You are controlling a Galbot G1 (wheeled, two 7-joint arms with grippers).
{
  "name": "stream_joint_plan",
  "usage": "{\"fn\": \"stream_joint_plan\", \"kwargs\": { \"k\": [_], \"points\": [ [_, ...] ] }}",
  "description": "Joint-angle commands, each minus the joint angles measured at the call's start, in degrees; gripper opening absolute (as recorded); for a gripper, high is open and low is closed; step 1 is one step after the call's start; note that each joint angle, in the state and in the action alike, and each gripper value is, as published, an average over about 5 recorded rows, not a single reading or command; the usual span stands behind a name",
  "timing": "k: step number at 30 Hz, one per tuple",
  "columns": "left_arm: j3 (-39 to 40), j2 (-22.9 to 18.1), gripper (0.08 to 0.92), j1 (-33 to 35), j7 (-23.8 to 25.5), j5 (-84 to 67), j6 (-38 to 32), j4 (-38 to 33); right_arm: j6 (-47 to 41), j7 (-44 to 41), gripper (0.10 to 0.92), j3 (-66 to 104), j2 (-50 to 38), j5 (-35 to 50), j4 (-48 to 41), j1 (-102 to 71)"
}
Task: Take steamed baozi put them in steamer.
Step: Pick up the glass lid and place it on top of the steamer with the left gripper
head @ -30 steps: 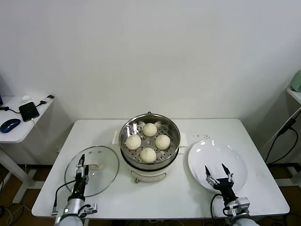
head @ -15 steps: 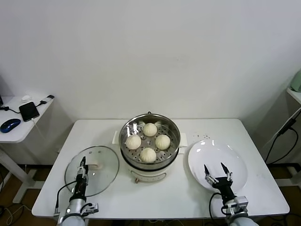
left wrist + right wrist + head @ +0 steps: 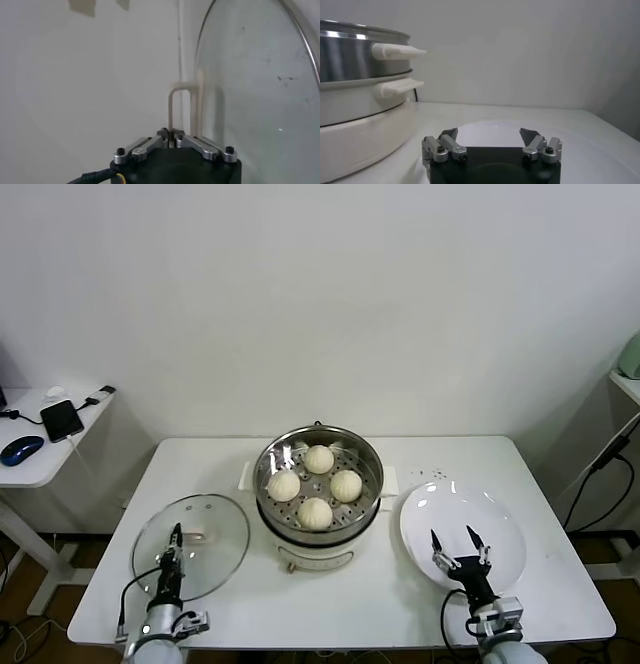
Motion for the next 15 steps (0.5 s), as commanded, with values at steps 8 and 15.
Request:
{"fn": "stream_joint_plan", "kwargs": {
  "k": [8,15],
  "points": [
    [-1.6,4.2,0.137,5.4,6.2,-7.5,1.2,-19.7,0.1,0.1,0.823,0.1,0.0,-0.2,0.3,0.1],
    [-4.1,12.9,0.137,8.4,19.2,-18.2,6.1,-35.0,0.0,1.0,0.823,0.4,0.0,-1.6,1.0,-0.5]
  ]
}}
